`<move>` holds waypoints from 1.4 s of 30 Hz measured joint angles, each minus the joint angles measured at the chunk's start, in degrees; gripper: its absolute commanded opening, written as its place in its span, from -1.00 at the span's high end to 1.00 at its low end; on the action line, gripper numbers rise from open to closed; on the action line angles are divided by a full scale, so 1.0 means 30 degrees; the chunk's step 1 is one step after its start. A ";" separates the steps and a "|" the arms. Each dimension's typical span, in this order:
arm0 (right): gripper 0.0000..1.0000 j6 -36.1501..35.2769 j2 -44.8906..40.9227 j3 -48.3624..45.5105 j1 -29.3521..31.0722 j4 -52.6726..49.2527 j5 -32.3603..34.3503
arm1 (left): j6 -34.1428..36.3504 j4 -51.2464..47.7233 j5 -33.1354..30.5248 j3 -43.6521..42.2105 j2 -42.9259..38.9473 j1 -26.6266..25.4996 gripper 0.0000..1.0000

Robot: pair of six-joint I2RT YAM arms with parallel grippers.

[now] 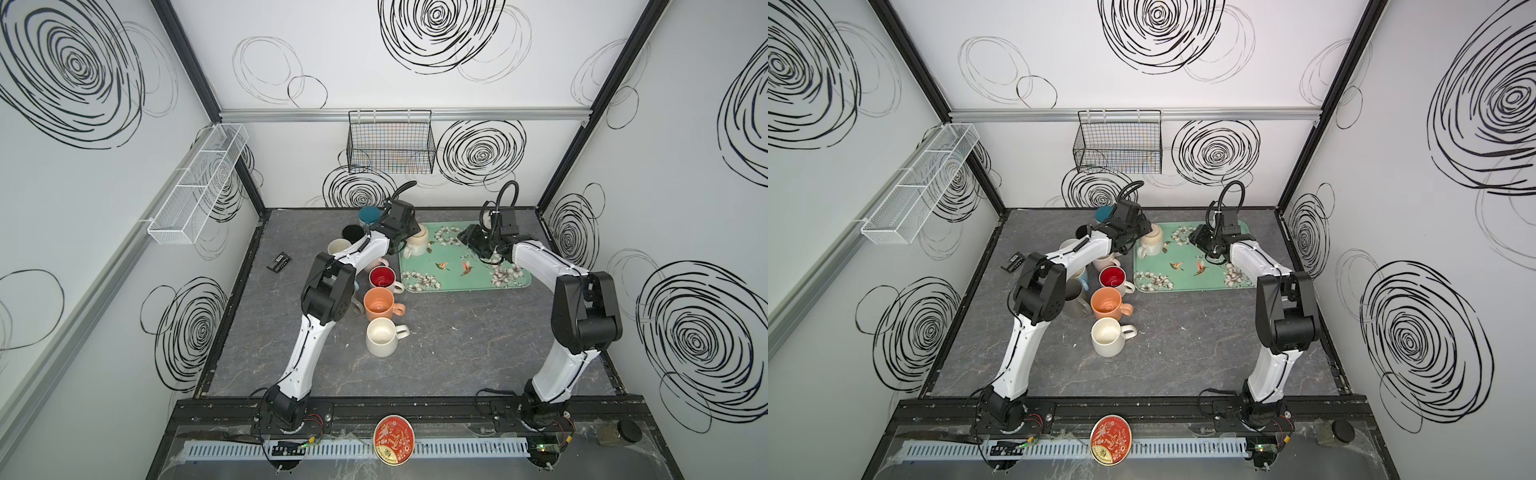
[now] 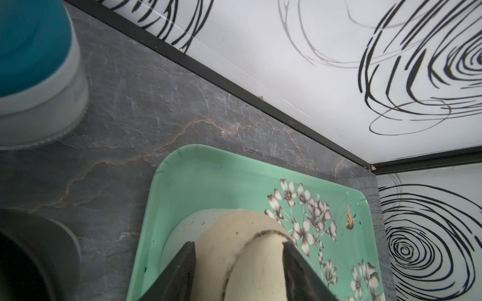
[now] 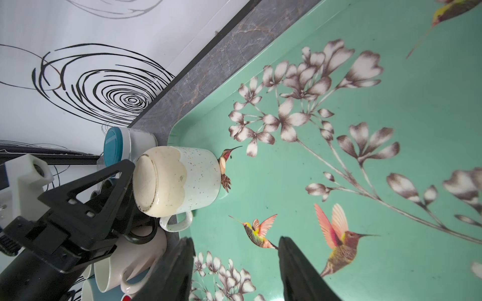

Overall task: Turn the mug right side up
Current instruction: 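Grasp the cream speckled mug with the right gripper while the left hovers beside it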

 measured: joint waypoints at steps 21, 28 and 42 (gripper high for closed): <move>-0.15 -0.2994 -0.1341 -0.1617 0.0896 -0.2106 0.1559 | -0.1647 0.1158 0.0874 -0.2018 -0.1311 -0.3075 -0.10; -0.20 -0.5399 0.0474 0.1552 0.3257 -0.4473 0.3257 | -0.2076 0.2178 0.0699 -0.6302 -0.5020 -0.2127 -0.10; -0.16 -0.7322 0.3810 0.3891 0.3585 -0.6798 0.5027 | -0.2637 0.4255 0.0262 -1.2203 -0.8743 -0.1384 -0.10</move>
